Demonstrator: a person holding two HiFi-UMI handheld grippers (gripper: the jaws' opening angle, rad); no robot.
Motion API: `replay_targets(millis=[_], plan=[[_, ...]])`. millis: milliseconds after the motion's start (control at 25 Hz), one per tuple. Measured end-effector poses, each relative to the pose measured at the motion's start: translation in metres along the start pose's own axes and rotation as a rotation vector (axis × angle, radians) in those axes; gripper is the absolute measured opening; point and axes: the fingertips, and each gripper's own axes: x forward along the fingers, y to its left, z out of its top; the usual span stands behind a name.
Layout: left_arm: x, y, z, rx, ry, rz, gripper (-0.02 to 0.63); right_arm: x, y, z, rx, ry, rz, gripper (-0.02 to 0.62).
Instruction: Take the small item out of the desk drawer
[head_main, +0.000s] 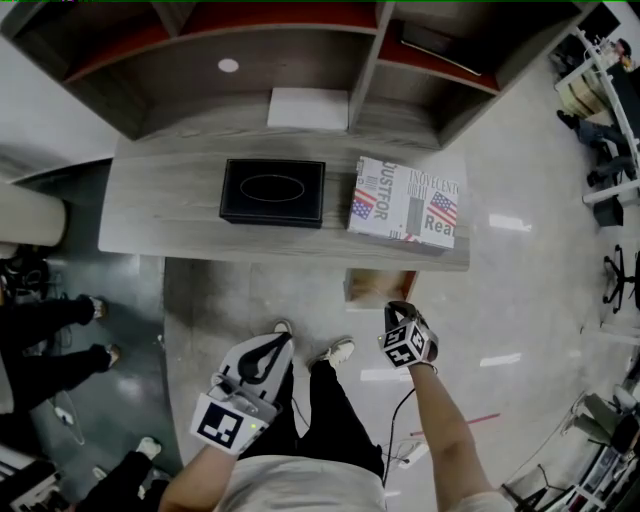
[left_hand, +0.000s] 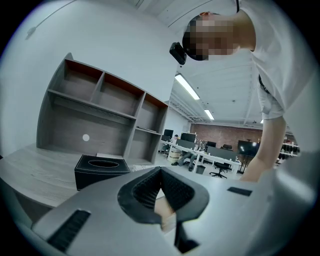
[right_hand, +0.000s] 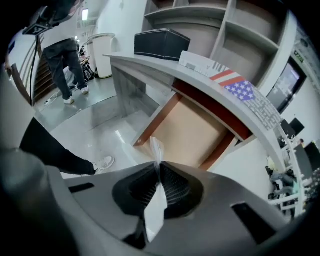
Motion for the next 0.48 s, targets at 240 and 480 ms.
replay_targets(millis=[240, 480], plan=[[0.004, -0.002, 0.016, 0.025, -0.019, -0.019, 0.017, -0.028, -0.008, 0.015, 0.087, -0.065, -0.022, 0.023], [0.007, -0.008, 0.036, 0.057, -0.042, -0.047, 0.017, -0.063, -0.021, 0.028, 0.208, -0.139, -0.063, 0.023]])
